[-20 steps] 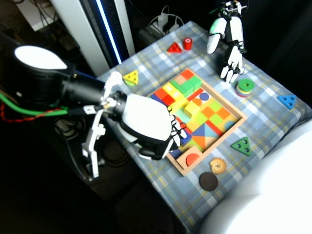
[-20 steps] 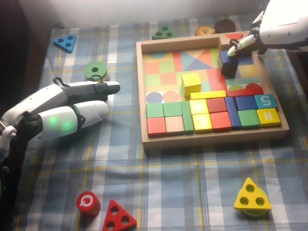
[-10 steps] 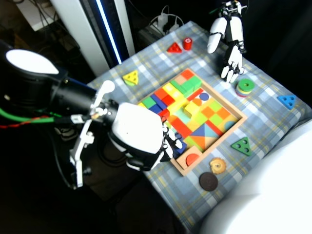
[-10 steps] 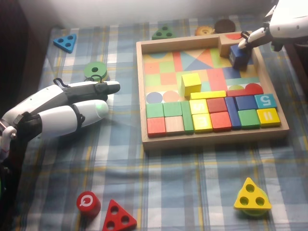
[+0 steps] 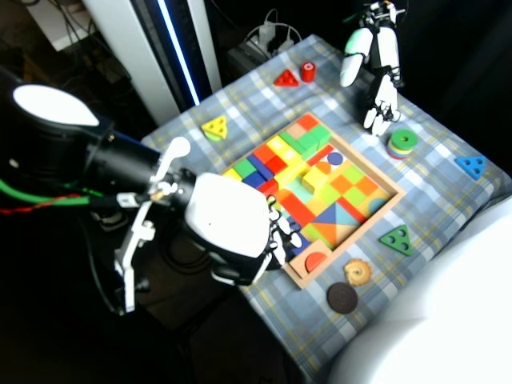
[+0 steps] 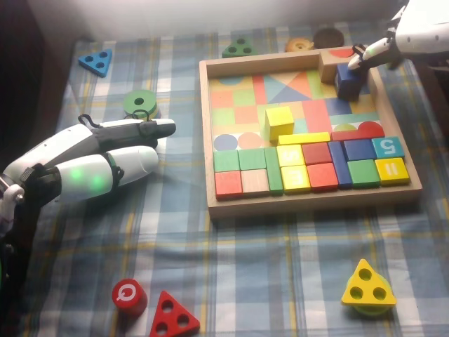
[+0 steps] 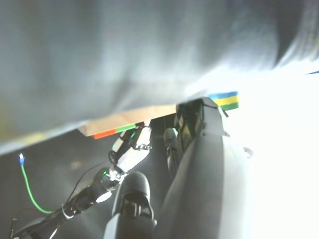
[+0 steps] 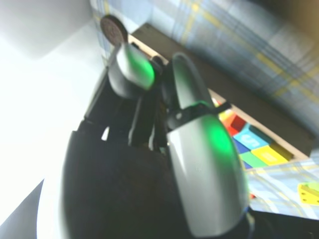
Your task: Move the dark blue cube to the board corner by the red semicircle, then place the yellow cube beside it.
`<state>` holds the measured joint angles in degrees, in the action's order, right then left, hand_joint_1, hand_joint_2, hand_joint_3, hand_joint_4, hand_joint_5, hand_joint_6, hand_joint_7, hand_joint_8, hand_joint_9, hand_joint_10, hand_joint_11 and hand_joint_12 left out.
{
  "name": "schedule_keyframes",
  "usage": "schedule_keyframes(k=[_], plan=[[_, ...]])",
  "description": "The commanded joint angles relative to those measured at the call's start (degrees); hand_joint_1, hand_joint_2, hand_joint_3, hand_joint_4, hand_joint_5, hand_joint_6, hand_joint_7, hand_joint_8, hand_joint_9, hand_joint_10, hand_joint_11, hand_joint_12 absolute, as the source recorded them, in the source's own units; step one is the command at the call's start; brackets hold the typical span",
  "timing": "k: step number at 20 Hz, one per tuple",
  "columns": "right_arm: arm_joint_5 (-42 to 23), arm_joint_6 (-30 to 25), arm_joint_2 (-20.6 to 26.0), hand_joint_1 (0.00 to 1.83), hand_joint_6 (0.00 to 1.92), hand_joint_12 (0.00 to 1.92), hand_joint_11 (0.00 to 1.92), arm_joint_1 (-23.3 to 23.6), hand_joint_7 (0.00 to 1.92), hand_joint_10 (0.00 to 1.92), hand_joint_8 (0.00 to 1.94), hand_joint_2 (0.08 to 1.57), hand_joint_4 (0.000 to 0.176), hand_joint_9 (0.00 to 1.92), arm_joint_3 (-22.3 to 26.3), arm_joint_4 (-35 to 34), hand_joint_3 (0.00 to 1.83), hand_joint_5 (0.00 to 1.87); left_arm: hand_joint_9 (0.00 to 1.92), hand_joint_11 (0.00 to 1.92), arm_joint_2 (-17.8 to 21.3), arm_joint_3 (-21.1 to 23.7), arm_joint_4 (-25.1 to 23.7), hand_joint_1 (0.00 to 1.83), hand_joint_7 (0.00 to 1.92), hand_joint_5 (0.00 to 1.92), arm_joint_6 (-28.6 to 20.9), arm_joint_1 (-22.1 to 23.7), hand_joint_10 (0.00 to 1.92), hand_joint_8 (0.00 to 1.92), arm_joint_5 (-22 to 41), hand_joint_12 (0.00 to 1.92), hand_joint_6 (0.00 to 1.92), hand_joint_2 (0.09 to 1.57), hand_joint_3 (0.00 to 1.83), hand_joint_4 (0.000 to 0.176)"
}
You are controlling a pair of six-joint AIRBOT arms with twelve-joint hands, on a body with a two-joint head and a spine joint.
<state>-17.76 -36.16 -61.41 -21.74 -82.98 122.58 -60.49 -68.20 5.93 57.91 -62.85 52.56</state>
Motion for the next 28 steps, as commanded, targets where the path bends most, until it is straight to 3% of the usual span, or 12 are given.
schedule_keyframes(k=[1, 5, 6, 7, 9, 13, 15, 19, 23, 24, 26, 28], plan=[[3.3, 0.5, 0.3, 1.64, 0.00, 1.92, 1.37, -0.1, 1.01, 1.92, 1.94, 1.18, 0.000, 1.24, -0.4, 0.8, 0.00, 0.41, 0.35, 0.14, -0.2, -0.3, 0.1, 0.26, 0.31, 0.40, -0.6, 0.7, 0.01, 0.00, 4.9, 0.43, 0.00, 1.34, 0.00, 0.056], [3.3, 0.3, 1.1, 1.68, 0.00, 1.92, 1.33, -0.2, 0.91, 1.92, 1.94, 1.18, 0.000, 1.20, 0.0, 0.8, 0.00, 0.43, 0.35, 0.15, -0.2, -0.3, 0.1, 0.23, 0.31, 0.39, -0.6, 0.7, 0.00, 0.00, 4.8, 0.42, 0.00, 1.34, 0.00, 0.066], [3.4, 0.3, 1.3, 1.66, 0.00, 1.92, 1.26, -0.2, 0.83, 1.92, 1.94, 1.18, 0.000, 1.12, 0.1, 0.8, 0.00, 0.43, 0.36, 0.16, -0.2, -0.3, 0.1, 0.27, 0.32, 0.40, -0.6, 0.7, 0.01, 0.00, 4.8, 0.42, 0.01, 1.34, 0.00, 0.054], [3.5, 0.3, 1.4, 1.64, 0.00, 1.92, 1.27, -0.2, 0.86, 1.92, 1.94, 1.17, 0.000, 1.13, 0.1, 0.8, 0.00, 0.43, 0.36, 0.15, -0.2, -0.3, 0.1, 0.28, 0.31, 0.40, -0.6, 0.7, 0.00, 0.00, 4.8, 0.42, 0.00, 1.34, 0.00, 0.053], [3.6, 0.3, 1.5, 1.65, 0.00, 1.92, 1.36, -0.3, 0.99, 1.92, 1.94, 1.17, 0.000, 1.25, 0.1, 1.1, 0.00, 0.44, 0.31, 0.11, -0.2, -0.3, 0.1, 0.23, 0.28, 0.38, -0.6, 0.7, 0.00, 0.00, 4.7, 0.41, 0.00, 1.34, 0.00, 0.071], [4.2, 0.3, 1.5, 1.60, 0.00, 1.92, 1.35, -0.5, 1.00, 1.92, 1.94, 1.18, 0.000, 1.23, -0.1, 1.2, 0.00, 0.44, 0.37, 0.19, -0.2, -0.3, 0.1, 0.23, 0.32, 0.40, -0.6, 0.7, 0.01, 0.00, 4.7, 0.40, 0.00, 1.34, 0.00, 0.053], [4.2, 0.3, 1.2, 1.63, 0.01, 1.92, 1.37, -0.5, 1.02, 1.92, 1.94, 1.17, 0.000, 1.25, -0.1, 1.5, 0.00, 0.45, 0.38, 0.20, -0.3, -0.3, 0.1, 0.23, 0.33, 0.40, -0.6, 0.7, 0.01, 0.00, 4.7, 0.40, 0.00, 1.34, 0.00, 0.071], [4.3, 0.3, 1.2, 1.67, 0.00, 1.92, 1.35, -0.4, 1.00, 1.92, 1.94, 1.17, 0.000, 1.24, 0.0, 1.6, 0.00, 0.43, 0.35, 0.15, -0.3, -0.3, 0.1, 0.20, 0.31, 0.40, -0.6, 0.7, 0.00, 0.00, 4.7, 0.39, 0.00, 1.34, 0.00, 0.071], [5.1, 0.3, 1.7, 1.69, 0.00, 1.92, 1.44, 0.6, 1.11, 1.92, 1.94, 1.16, 0.000, 1.35, 0.9, 1.6, 0.00, 0.43, 0.38, 0.19, -0.6, -0.3, 0.1, 0.18, 0.34, 0.42, -0.6, 0.7, 0.01, 0.01, 4.6, 0.41, 0.00, 1.34, 0.00, 0.060], [5.2, 0.3, 1.9, 1.68, 0.00, 1.92, 1.47, 1.0, 1.12, 1.92, 1.94, 1.17, 0.000, 1.37, 1.1, 1.6, 0.00, 0.42, 0.40, 0.19, -0.7, -0.3, 0.1, 0.20, 0.36, 0.44, -0.6, 0.7, 0.01, 0.01, 4.6, 0.40, 0.01, 1.34, 0.00, 0.045], [5.3, 0.3, 2.3, 1.69, 0.00, 1.92, 1.47, 1.7, 1.11, 1.92, 1.94, 1.17, 0.000, 1.35, 1.6, 1.6, 0.00, 0.42, 0.38, 0.19, -0.7, -0.3, 0.1, 0.19, 0.36, 0.43, -0.6, 0.7, 0.00, 0.00, 4.6, 0.35, 0.00, 1.34, 0.00, 0.057], [5.8, 0.3, 2.6, 1.71, 0.00, 1.92, 1.49, 2.3, 1.12, 1.92, 1.94, 1.17, 0.000, 1.35, 2.1, 1.6, 0.00, 0.43, 0.39, 0.19, -0.7, -0.3, 0.1, 0.23, 0.36, 0.43, -0.6, 0.7, 0.00, 0.00, 4.6, 0.32, 0.00, 1.34, 0.00, 0.056]])
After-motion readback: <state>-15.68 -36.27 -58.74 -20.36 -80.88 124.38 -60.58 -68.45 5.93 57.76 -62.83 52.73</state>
